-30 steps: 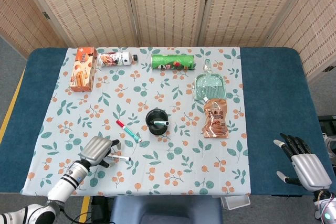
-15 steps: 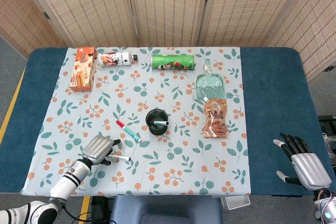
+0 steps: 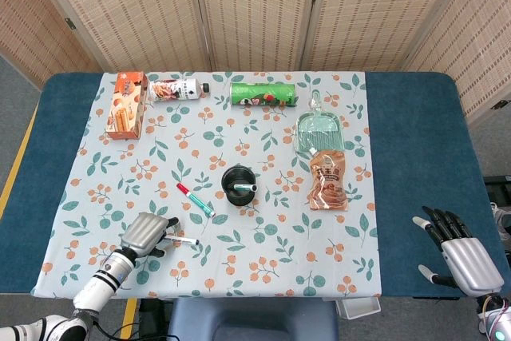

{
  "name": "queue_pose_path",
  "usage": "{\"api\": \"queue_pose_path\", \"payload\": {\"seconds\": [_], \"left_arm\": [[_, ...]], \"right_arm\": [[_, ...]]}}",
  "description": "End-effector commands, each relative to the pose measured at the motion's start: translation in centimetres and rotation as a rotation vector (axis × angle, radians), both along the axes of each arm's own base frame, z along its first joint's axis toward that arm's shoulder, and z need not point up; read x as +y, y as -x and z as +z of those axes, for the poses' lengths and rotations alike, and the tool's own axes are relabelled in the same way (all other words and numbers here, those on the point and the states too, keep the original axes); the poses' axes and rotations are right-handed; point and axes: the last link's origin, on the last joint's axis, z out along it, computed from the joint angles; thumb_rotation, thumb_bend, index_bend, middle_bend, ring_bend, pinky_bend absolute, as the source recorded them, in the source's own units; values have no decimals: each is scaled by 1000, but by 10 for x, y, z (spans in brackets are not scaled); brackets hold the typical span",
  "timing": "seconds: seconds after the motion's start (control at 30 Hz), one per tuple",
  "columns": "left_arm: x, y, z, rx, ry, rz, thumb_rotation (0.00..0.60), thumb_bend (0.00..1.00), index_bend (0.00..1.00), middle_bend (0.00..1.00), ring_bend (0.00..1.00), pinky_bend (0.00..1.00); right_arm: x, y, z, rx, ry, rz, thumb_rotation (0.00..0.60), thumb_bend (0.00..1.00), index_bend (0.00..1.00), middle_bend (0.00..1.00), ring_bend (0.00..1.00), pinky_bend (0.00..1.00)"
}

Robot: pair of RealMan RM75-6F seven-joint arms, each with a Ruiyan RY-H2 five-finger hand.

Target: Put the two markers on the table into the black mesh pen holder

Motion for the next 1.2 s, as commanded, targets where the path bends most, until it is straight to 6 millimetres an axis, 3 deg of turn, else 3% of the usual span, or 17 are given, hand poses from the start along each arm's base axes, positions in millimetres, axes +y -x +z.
{"api": "queue_pose_path", "payload": {"seconds": [0.03, 0.6, 0.83, 1.2], "left_arm": [[3, 3, -3, -1, 7, -3, 600, 365, 451, 1000, 978, 998], [11, 17, -13, 9, 26, -2, 600, 368, 492, 1000, 978, 998], [14, 19, -15, 2, 26, -7, 600, 374, 563, 1000, 978, 998], [7, 11, 4, -54, -38, -10, 600, 380, 608, 1000, 978, 998]], "right_arm": [[0, 0, 0, 1, -1, -1, 600, 215, 119, 0, 0, 0], [-3, 1, 0, 1, -2, -10, 600, 214, 119, 0, 0, 0], [-4, 2, 1, 1, 3, -11, 600, 214, 119, 0, 0, 0], [-4, 0, -1, 3, 0, -7, 600, 214, 119, 0, 0, 0]]}}
